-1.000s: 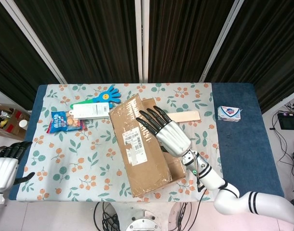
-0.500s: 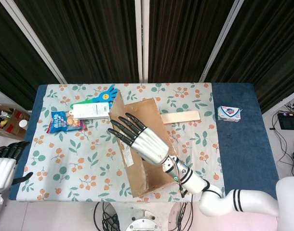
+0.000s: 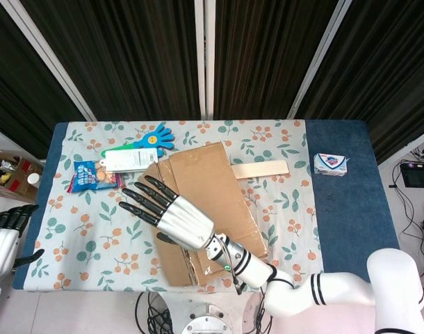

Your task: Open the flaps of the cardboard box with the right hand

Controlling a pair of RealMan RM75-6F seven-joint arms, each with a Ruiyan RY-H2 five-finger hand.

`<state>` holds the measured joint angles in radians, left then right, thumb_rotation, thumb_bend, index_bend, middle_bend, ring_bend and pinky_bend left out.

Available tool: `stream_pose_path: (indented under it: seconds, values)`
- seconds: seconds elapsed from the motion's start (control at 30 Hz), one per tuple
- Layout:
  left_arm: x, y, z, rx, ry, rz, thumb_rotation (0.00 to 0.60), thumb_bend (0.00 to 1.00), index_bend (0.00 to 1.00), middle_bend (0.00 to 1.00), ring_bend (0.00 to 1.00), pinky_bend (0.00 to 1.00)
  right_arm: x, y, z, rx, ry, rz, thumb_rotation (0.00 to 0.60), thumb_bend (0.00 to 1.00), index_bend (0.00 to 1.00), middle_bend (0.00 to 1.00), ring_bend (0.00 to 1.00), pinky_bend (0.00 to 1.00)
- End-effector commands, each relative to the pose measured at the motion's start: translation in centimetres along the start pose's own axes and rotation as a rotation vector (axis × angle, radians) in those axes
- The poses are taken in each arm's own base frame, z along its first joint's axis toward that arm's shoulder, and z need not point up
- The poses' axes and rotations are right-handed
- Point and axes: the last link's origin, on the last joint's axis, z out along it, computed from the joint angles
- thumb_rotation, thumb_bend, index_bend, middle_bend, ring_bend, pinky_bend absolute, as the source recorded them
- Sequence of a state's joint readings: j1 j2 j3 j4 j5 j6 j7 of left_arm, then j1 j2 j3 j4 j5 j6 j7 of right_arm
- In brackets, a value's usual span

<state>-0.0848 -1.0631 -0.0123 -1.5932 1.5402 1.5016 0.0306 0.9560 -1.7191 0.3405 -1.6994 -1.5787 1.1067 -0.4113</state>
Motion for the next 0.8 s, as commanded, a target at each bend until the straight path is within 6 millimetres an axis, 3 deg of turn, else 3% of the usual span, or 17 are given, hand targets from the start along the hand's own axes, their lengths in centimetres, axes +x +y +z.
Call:
stream_pose_path:
  seconds: [0.03,0.07,0.1,0.17,0.27,0.33,0.57,0.8]
  values:
    - [0.1,-0.2,-0.1,0.008,0.004,-0.001,0.6,0.0,0.16,0.17,0.16,0.25,0.9,0.5,-0.2,0.047,-0.015,-0.003,0.6,0.45,0.02,0.05,0.0,0.0]
    - [0.1,-0.3,-0.1,0.012,0.007,0.001,0.6,0.0,0.16,0.17,0.16,0.25,1.2,0.9,-0.2,0.055,-0.025,-0.003,0.6,0.69,0.11,0.09,0.0,0.0]
    - [0.1,-0.4,-0.2,0.016,0.01,0.002,0.6,0.0,0.16,0.17,0.16,0.25,1.4,1.5,-0.3,0.066,-0.061,-0.006,0.6,0.83,0.19,0.13,0.0,0.0]
    - [0.1,-0.4,-0.3,0.018,0.011,0.002,0.6,0.0,0.16,0.17,0.16,0.25,1.8,2.6,-0.7,0.076,-0.15,-0.034,0.6,0.99,0.35,0.2,0.0,0.0]
    - [0.0,-0.4,-0.3,0.016,0.008,0.002,0.6,0.0,0.17,0.17,0.16,0.25,2.5,4.0,-1.3,0.082,-0.284,-0.091,0.6,1.0,0.46,0.31,0.0,0.0]
    - [0.0,-0.4,-0.4,0.017,0.005,0.0,0.6,0.0,0.17,0.17,0.16,0.25,2.8,4.4,-1.8,0.088,-0.354,-0.113,0.6,1.0,0.51,0.33,0.0,0.0]
    - [-0.4,-0.4,-0.4,0.018,-0.005,0.001,0.6,0.0,0.17,0.17,0.16,0.25,2.9,4.7,-3.8,0.093,-0.493,-0.113,0.6,1.0,0.52,0.33,0.0,0.0]
    - [-0.5,-0.1,-0.2,0.009,-0.004,0.001,0.6,0.0,0.17,0.17,0.16,0.25,2.5,4.7,-4.8,0.094,-0.511,-0.094,0.6,1.0,0.52,0.33,0.0,0.0]
